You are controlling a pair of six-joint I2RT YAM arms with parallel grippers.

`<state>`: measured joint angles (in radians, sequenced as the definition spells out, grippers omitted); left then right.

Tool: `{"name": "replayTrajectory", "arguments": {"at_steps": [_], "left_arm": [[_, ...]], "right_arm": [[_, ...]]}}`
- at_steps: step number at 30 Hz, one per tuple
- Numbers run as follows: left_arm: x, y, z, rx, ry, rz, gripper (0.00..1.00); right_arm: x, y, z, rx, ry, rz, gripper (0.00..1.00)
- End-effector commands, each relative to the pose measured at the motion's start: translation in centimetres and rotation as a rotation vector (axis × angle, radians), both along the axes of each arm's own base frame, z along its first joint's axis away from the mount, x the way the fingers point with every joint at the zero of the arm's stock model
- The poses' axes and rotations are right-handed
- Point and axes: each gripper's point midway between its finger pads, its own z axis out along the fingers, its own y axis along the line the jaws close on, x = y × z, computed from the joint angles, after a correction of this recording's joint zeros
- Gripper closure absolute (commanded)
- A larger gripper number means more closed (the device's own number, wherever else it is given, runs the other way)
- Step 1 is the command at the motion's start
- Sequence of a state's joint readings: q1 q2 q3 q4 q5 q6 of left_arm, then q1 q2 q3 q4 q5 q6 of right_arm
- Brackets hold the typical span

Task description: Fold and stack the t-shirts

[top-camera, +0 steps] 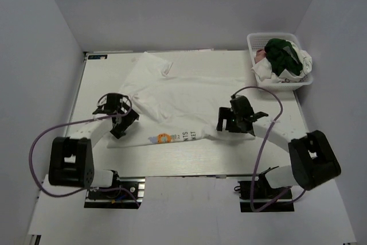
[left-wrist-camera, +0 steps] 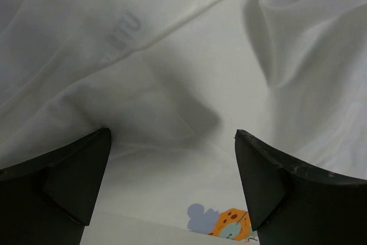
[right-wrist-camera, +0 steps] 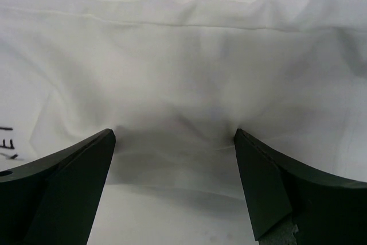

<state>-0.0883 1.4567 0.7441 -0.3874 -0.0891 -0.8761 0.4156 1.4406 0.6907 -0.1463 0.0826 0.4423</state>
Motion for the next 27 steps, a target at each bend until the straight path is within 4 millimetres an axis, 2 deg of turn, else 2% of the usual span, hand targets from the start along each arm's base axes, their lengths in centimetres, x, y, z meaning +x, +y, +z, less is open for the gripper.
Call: {"name": "replayTrajectory", "arguments": {"at_steps": [1,2,3,4,5,6,7,8,9,10,11,12,13,14,15,16,17,18,19,21,22,23,24,25,26,27], "left_arm": [[-11.9,-0.2,-2.3,-0.036,0.333,0.036,0.00],[-11.7,-0.3,-0.3,-0.048,0.232,0.032,0.00],[-11.7,-0.3,0.8,-0.053,0.190,0.031,0.00],[-12.3,0.6,1.4,-0.012,0.172,0.050,0.00],[-11.0,1.0,3.8,0.000,0.088,0.070,0.00],[-10.3,1.5,6.0,0.015,0.004,0.084,0.00],[-9.7,2.5,7.4,0.049,-0.042,0.117,0.00],[-8.6,2.8,10.0,0.064,-0.107,0.122,0.00],[-8.0,3.4,11.2,0.095,-0.142,0.127,0.00],[-8.0,3.6,12.0,0.108,-0.138,0.134,0.00],[-7.2,4.1,14.1,0.126,-0.178,0.146,0.00],[-7.0,4.9,14.8,0.159,-0.185,0.170,0.00],[-6.9,5.2,15.9,0.173,-0.186,0.179,0.00],[-6.9,5.5,16.4,0.186,-0.193,0.189,0.00],[-7.0,5.6,16.7,0.195,-0.194,0.195,0.00],[-7.1,5.7,17.0,0.195,-0.196,0.196,0.00],[-7.2,5.6,17.3,0.186,-0.211,0.206,0.00],[-7.0,5.3,17.6,0.175,-0.229,0.188,0.00],[-7.0,5.3,17.6,0.173,-0.239,0.189,0.00],[-7.3,5.2,17.6,0.164,-0.248,0.184,0.00],[-7.5,5.2,17.2,0.166,-0.236,0.183,0.00],[-7.5,5.2,17.1,0.166,-0.236,0.183,0.00],[-7.6,5.0,16.8,0.163,-0.224,0.168,0.00],[-7.6,5.1,16.7,0.171,-0.222,0.157,0.00],[-7.6,5.1,16.7,0.171,-0.222,0.157,0.00],[-7.7,5.1,16.3,0.174,-0.201,0.155,0.00]], "right_arm": [[-7.9,0.8,-0.9,-0.017,0.189,0.104,0.10],[-6.9,2.0,2.4,0.026,0.089,0.135,0.10],[-7.5,3.3,3.5,0.041,0.063,0.200,0.10],[-7.8,4.7,4.7,0.057,0.025,0.260,0.10],[-6.9,6.4,7.2,0.101,-0.057,0.297,0.10],[-7.0,8.4,8.6,0.115,-0.111,0.379,0.10],[-7.0,9.9,8.8,0.136,-0.114,0.428,0.10],[-5.3,12.4,10.5,0.166,-0.193,0.495,0.10],[-5.6,14.4,9.7,0.162,-0.181,0.581,0.10],[-5.4,16.8,11.2,0.183,-0.227,0.643,0.10],[-4.0,19.9,12.7,0.213,-0.314,0.739,0.10],[-4.5,21.9,10.7,0.215,-0.268,0.809,0.10],[-3.6,25.4,14.8,0.278,-0.351,0.865,0.10],[-3.2,27.1,10.7,0.240,-0.275,0.906,0.10],[-3.0,28.2,10.4,0.251,-0.271,0.933,0.10],[-1.9,30.1,12.2,0.272,-0.313,0.949,0.10],[-1.1,31.7,11.6,0.271,-0.303,0.963,0.10],[-0.6,32.5,9.7,0.254,-0.276,0.966,0.10],[0.5,33.8,11.2,0.269,-0.314,0.964,0.10],[1.8,36.0,10.0,0.252,-0.280,0.968,0.10],[2.2,36.4,8.1,0.233,-0.251,0.965,0.10],[2.8,37.5,9.0,0.250,-0.271,0.963,0.10],[2.8,37.6,8.4,0.243,-0.242,0.959,0.10],[3.2,38.5,6.2,0.241,-0.210,0.960,0.10],[3.5,39.3,7.1,0.265,-0.218,0.956,0.10],[3.7,39.4,6.6,0.265,-0.205,0.946,0.10]]}}
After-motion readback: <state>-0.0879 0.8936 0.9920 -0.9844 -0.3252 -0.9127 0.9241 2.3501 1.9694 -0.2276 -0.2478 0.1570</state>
